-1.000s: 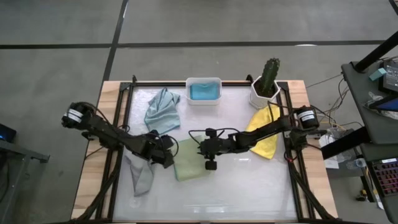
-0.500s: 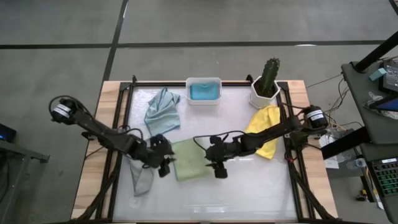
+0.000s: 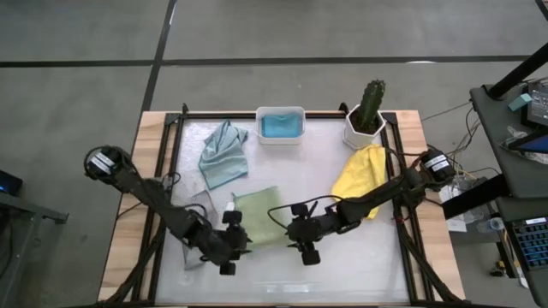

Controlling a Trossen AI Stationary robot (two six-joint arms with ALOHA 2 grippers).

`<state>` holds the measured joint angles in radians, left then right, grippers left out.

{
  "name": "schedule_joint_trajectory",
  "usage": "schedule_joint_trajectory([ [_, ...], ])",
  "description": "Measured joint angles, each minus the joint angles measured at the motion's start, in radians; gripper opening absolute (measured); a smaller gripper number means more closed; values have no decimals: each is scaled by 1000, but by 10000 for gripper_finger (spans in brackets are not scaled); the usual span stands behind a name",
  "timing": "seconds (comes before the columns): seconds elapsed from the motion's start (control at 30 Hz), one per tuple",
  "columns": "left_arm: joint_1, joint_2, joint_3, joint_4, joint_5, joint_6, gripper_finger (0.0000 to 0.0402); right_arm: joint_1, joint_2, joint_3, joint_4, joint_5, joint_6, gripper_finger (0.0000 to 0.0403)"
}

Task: Fold microfiber towels
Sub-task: Fold the green cloth

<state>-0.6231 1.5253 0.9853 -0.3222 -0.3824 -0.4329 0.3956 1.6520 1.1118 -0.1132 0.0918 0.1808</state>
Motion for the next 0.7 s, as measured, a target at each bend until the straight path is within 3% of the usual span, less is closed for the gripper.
schedule_joint_trajectory([
  [0.1, 5, 44, 21, -91, -68, 74, 116, 16, 16, 15, 39, 64, -24, 169],
  [0.23, 13, 72, 17, -150, -110, 99, 116, 20, 50, 24, 113, 67, -44, 169],
  [0.37, 13, 82, 9, -147, -134, 101, 116, 19, 90, 31, 157, 69, -65, 169],
  [0.53, 27, 82, -47, -147, -271, 107, 116, 19, 160, 32, 291, 69, -111, 169],
  [0.7, 48, 82, -128, -70, -300, 100, 116, 19, 215, 32, 352, 110, -154, 169],
])
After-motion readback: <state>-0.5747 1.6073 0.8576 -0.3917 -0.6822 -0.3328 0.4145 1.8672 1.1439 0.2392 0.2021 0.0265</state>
